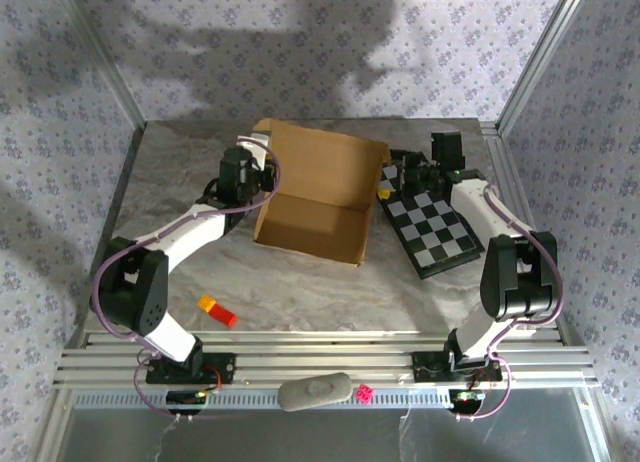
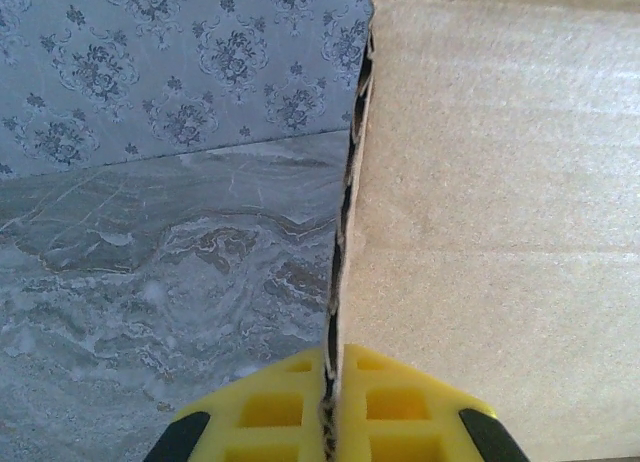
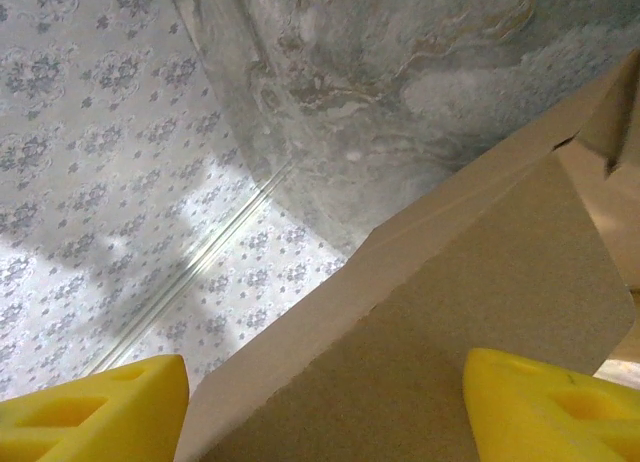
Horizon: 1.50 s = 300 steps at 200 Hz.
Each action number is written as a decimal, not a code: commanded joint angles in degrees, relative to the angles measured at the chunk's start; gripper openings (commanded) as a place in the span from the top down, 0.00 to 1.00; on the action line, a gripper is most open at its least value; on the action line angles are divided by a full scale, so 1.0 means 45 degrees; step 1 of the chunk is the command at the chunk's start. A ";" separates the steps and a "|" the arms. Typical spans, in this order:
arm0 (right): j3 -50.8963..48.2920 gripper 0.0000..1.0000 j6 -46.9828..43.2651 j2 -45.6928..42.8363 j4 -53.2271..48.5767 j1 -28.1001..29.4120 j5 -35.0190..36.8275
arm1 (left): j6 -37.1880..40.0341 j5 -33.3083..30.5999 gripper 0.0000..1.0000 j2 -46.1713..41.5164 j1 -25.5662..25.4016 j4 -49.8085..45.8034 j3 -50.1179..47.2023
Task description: Fold the paper box
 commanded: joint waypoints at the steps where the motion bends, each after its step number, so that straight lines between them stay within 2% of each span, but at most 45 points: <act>1: -0.0039 0.25 0.0887 0.0091 0.0550 0.0213 0.0188 | -0.0182 0.0080 1.00 -0.0037 -0.0072 0.0527 0.0401; 80: 0.0010 0.31 0.2360 0.1243 0.2650 0.0486 0.0089 | -0.0085 0.0114 1.00 -0.0355 -0.0075 0.0794 0.0088; 160: -0.0671 0.43 0.3658 0.1199 0.3558 0.0927 -0.0274 | -0.0122 0.0124 1.00 -0.0322 0.0085 0.1736 -0.0378; 200: -0.0907 0.41 0.3941 0.0883 0.3565 0.0936 -0.0380 | -0.0250 0.0382 1.00 -0.0237 0.0313 0.3260 -0.1041; 224: -0.0924 0.31 0.3911 0.0766 0.3297 0.0829 -0.0532 | -0.0486 0.0780 1.00 -0.0187 0.0597 0.4264 -0.1531; 252: -0.0948 0.30 0.3820 0.0693 0.3062 0.0563 -0.0603 | -0.0387 0.1069 1.00 -0.0214 0.0764 0.4988 -0.1921; 284: -0.0319 0.28 0.3668 0.1128 0.2833 0.0432 -0.0973 | -0.0117 0.1749 1.00 -0.0173 0.0882 0.5400 -0.2163; 300: 0.0419 0.27 0.3335 0.1407 0.2303 0.0473 -0.1260 | -0.0059 0.1853 1.00 -0.0117 0.0921 0.6301 -0.2533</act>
